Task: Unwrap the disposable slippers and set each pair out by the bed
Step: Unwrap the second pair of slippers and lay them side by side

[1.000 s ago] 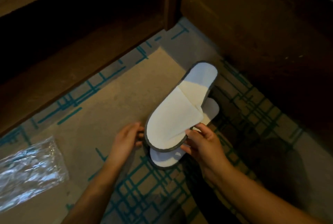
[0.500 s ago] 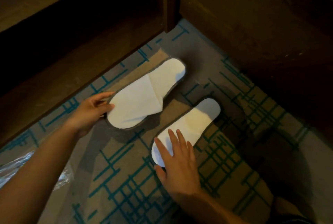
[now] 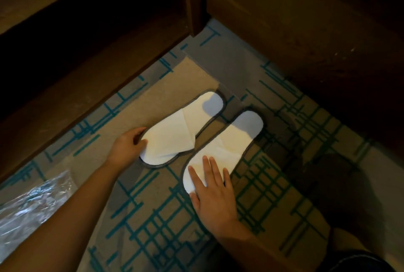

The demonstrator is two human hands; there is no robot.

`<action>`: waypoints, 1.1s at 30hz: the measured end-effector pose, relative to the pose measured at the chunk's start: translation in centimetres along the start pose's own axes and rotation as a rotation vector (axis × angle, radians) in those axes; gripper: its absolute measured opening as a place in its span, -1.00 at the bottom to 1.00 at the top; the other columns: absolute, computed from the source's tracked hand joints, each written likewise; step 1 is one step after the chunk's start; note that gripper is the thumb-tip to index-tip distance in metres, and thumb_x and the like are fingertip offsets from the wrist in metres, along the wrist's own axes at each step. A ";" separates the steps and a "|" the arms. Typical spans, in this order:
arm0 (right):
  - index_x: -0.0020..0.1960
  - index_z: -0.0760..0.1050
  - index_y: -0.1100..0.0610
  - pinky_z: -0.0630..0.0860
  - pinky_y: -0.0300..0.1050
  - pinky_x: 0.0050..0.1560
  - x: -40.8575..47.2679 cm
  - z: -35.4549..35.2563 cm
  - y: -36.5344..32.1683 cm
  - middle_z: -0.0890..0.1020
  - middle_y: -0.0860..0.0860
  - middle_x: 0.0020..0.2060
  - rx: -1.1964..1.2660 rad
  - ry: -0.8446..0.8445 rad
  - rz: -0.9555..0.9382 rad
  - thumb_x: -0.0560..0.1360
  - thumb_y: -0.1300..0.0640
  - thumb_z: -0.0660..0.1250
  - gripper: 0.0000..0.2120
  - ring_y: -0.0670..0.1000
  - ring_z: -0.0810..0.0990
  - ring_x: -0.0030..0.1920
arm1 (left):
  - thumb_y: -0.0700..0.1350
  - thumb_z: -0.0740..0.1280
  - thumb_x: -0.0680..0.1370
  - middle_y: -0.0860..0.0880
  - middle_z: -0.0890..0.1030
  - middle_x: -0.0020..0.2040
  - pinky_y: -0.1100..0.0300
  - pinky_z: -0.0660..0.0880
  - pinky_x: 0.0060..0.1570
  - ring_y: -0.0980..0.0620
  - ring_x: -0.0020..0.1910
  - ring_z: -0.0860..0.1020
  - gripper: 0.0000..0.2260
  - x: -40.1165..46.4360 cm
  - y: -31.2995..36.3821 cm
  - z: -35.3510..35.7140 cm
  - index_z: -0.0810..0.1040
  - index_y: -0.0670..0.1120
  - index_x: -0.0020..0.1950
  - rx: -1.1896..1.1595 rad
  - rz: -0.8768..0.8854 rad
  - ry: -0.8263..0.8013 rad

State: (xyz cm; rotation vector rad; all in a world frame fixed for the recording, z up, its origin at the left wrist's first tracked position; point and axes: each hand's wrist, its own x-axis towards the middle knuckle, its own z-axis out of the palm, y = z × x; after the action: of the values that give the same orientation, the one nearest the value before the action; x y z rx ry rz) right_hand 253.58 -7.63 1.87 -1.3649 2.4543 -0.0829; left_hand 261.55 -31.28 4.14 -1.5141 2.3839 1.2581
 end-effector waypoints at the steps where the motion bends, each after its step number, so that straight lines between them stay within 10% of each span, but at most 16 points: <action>1: 0.37 0.37 -0.06 0.39 0.21 0.26 -0.1 0.0 0.0 0.41 0.15 0.39 0.006 0.008 0.000 0.34 -0.17 0.30 -0.39 0.17 0.34 0.41 | -0.22 0.32 0.49 -0.29 0.46 0.29 -0.04 0.39 0.22 -0.23 0.25 0.45 -0.55 -0.2 0.0 0.0 0.35 -0.22 0.37 0.102 0.063 0.030; 6: 0.48 0.15 -0.06 0.31 0.15 0.36 -0.9 0.2 -0.1 0.35 0.18 0.42 0.054 0.129 0.031 0.28 -0.14 0.43 -0.16 0.15 0.15 0.42 | 0.12 0.28 0.39 -0.24 0.20 0.48 -0.12 0.26 0.34 -0.24 0.47 0.15 -0.32 -1.3 -0.8 -0.5 0.19 -0.02 0.47 0.518 0.466 -0.037; 14: 0.37 0.34 -0.01 0.17 0.06 0.43 -1.5 1.2 0.7 0.36 0.19 0.42 0.079 0.069 0.067 0.26 -0.21 0.41 -0.26 0.13 0.16 0.42 | -0.30 0.42 0.37 -0.23 0.14 0.49 -0.12 0.24 0.34 -0.21 0.46 0.11 0.00 0.0 -3.4 -0.9 -0.17 0.48 0.34 0.644 0.697 -0.345; 20: 0.32 0.41 -0.01 0.39 0.05 0.25 -1.3 0.7 0.9 0.43 0.16 0.38 0.072 0.055 0.114 0.14 -0.32 0.43 -0.18 0.14 0.34 0.39 | -0.29 0.51 0.29 -0.26 0.30 0.43 -0.21 0.39 0.27 -0.25 0.39 0.31 -0.20 -0.2 -1.4 0.6 0.25 0.15 0.41 0.622 0.721 -0.301; 25: 0.31 0.44 0.04 0.39 0.07 0.23 -1.1 0.1 1.8 0.44 0.18 0.36 0.106 0.074 0.216 0.09 -0.26 0.51 -0.14 0.15 0.28 0.38 | -0.09 0.30 0.51 -0.11 0.04 0.55 -0.08 0.16 0.42 -0.15 0.51 0.03 -0.41 -1.1 2.1 2.5 0.14 0.15 0.47 0.672 0.598 -0.340; 33: 0.30 0.44 0.04 0.28 0.01 0.26 -0.1 -1.6 5.5 0.44 0.18 0.36 0.109 0.062 0.288 0.10 -0.24 0.50 -0.17 0.17 0.42 0.35 | -0.15 0.44 0.39 -0.23 0.19 0.49 -0.19 0.34 0.33 -0.26 0.45 0.20 -0.31 0.9 4.9 5.3 0.20 0.14 0.42 0.640 0.727 -0.338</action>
State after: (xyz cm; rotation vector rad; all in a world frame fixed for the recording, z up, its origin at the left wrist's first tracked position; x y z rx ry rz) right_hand 248.69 -4.72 2.23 -0.9668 2.6276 -0.1889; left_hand 255.38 -27.58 3.21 -0.2440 2.7573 0.5906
